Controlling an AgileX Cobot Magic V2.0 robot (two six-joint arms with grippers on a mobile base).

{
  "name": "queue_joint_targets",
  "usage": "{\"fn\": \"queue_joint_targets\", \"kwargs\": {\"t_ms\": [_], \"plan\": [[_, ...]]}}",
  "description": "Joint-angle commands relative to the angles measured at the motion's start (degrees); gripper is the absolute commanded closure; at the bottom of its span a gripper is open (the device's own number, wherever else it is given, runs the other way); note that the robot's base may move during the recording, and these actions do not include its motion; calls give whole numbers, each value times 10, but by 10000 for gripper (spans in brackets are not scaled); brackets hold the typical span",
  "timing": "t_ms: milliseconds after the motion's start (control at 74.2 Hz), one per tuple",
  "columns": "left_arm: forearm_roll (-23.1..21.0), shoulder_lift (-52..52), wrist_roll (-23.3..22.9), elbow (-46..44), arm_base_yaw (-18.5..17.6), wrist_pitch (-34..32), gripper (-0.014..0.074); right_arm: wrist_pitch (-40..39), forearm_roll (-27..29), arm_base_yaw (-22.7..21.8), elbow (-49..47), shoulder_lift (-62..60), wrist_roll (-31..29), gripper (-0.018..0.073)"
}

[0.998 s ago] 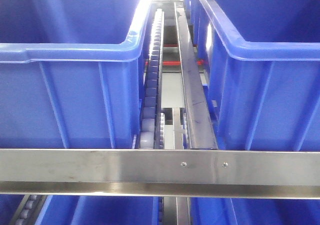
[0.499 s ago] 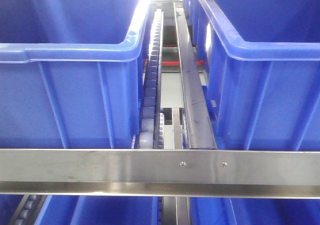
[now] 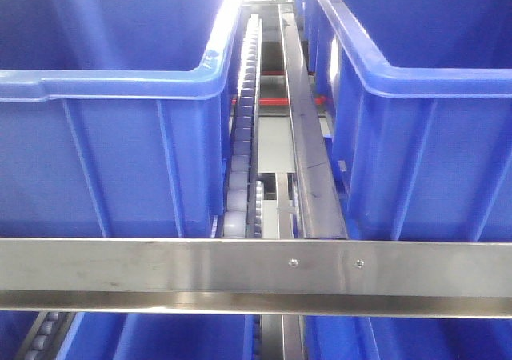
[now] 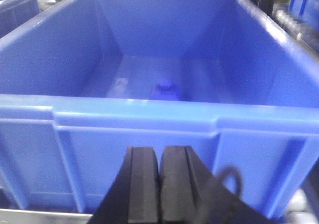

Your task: Pick and sort blue part to right shelf

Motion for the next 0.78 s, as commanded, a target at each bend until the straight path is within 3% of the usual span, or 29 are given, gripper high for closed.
{"fn": "queue_joint_targets", "kwargs": {"t_ms": [0,769], "plan": [[-6,-11,-3,14,-2,-52,472,-54,4,-6,-11,-13,-3,503],[-6,-11,-3,14,-2,-52,472,-52,4,-6,-11,-13,-3,503]]}}
